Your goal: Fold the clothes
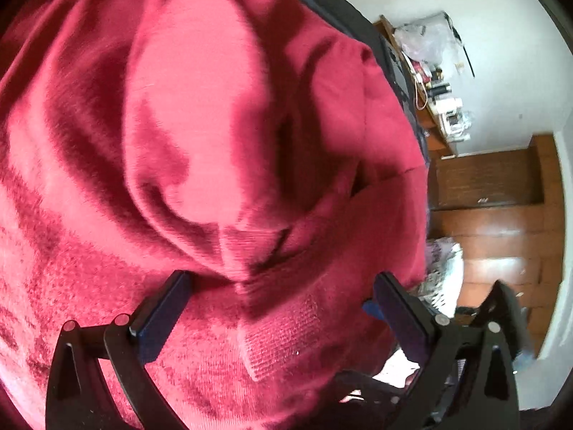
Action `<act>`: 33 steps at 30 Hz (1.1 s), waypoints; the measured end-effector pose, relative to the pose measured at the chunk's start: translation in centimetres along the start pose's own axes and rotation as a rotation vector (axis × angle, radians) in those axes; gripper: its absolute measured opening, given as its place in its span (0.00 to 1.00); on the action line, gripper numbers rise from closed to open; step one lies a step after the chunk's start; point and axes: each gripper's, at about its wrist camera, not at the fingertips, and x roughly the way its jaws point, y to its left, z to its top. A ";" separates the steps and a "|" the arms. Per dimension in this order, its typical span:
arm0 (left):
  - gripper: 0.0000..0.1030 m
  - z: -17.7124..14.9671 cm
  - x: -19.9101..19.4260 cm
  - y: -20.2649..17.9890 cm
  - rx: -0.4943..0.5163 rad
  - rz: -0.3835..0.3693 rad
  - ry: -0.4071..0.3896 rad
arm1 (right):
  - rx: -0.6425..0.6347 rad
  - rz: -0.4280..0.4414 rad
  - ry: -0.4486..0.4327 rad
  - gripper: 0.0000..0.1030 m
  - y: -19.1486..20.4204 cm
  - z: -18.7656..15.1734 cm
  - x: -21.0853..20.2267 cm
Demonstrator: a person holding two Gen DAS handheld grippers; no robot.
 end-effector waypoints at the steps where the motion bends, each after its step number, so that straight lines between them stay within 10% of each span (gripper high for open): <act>1: 0.96 0.0 0.2 -0.3 0.004 0.006 -0.002 | 0.006 0.003 -0.001 0.73 -0.2 -0.1 -0.2; 3: 0.79 0.0 0.4 -0.5 -0.008 0.002 0.012 | 0.019 0.009 -0.004 0.73 -0.7 -0.3 -0.5; 6: 0.22 0.0 0.7 -0.7 -0.020 0.006 0.042 | 0.079 0.000 -0.029 0.73 -2.5 -0.7 -1.6; 7: 0.19 0.0 0.7 -1.1 -0.010 0.015 0.045 | 0.106 -0.007 -0.042 0.73 -3.2 -0.8 -2.0; 20: 0.14 1.6 -4.2 -13.1 0.316 0.133 -0.009 | 0.387 -0.120 -0.209 0.73 -10.9 -3.8 -8.3; 33: 0.27 0.0 0.6 -4.0 0.104 0.215 0.152 | 0.335 -0.124 -0.169 0.73 -9.2 -2.5 -6.2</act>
